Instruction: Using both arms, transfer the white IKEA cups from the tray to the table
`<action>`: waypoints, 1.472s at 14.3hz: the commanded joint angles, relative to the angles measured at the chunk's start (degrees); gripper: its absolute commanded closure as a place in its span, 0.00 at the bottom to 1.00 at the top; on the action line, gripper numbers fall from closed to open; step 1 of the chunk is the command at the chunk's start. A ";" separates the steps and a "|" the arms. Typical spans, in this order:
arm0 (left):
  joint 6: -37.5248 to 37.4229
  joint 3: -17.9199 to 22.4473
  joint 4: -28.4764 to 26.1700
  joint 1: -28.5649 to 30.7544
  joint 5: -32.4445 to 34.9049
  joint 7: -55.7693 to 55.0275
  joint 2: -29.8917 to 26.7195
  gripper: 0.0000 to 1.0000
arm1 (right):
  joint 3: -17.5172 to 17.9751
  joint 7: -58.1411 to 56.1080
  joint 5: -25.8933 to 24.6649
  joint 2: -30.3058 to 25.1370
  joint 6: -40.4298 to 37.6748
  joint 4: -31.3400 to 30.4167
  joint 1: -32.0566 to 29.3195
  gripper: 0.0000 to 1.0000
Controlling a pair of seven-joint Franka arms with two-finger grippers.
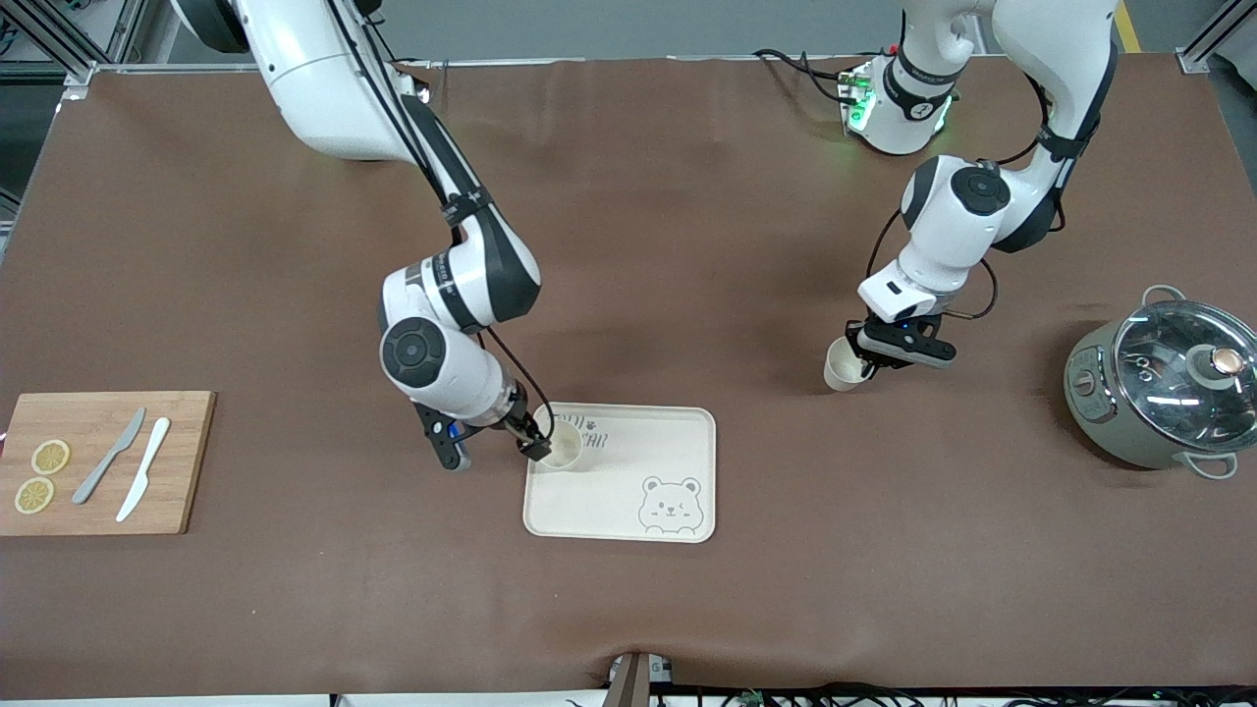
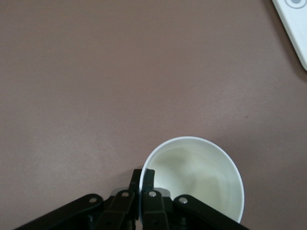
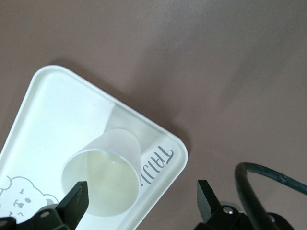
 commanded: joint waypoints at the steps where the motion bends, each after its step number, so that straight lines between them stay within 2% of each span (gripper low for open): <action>1: 1.11 -1.02 -1.06 2.84 1.02 2.34 -0.35 1.00 | -0.56 1.43 0.48 1.85 0.79 1.39 0.64 0.00; 3: 2.16 -1.11 -0.89 3.46 1.02 3.13 0.70 1.00 | -0.56 1.43 0.39 2.38 1.59 1.22 1.08 0.13; 9: 2.69 -1.55 -0.36 5.40 0.93 4.63 2.20 1.00 | -0.56 1.34 0.74 3.34 2.20 1.48 1.17 0.80; 10: 2.69 -1.72 -0.19 5.40 0.93 4.63 2.55 1.00 | -0.56 1.34 0.74 3.26 2.20 1.48 1.17 0.83; 11: 2.78 -1.72 -0.10 5.40 0.93 4.63 2.98 1.00 | -0.56 1.43 0.74 3.34 2.20 1.74 1.17 0.93; 13: 2.78 -1.72 0.25 5.49 0.84 4.72 3.43 1.00 | -0.56 1.34 0.74 3.26 2.20 2.18 1.17 1.00; 15: 2.78 -2.77 0.34 7.14 0.76 4.63 4.13 1.00 | -0.56 0.91 0.74 3.26 2.20 2.71 1.17 1.00; 17: 2.78 -9.33 0.78 14.05 0.40 4.63 4.83 1.00 | -0.56 0.64 0.74 2.99 1.50 3.50 0.56 1.00; 19: 2.78 -19.86 1.92 24.59 0.58 4.80 7.02 0.97 | -0.82 -0.32 0.13 2.29 0.54 4.20 0.29 1.00; 20: 2.78 -24.27 2.45 28.82 0.75 4.89 8.16 0.70 | -0.91 -4.68 -0.74 1.85 -0.95 4.12 0.21 1.00; 21: 2.69 -26.57 2.71 31.39 1.02 5.24 8.87 0.53 | -0.91 -10.29 -1.10 1.76 -3.14 4.03 -0.32 1.00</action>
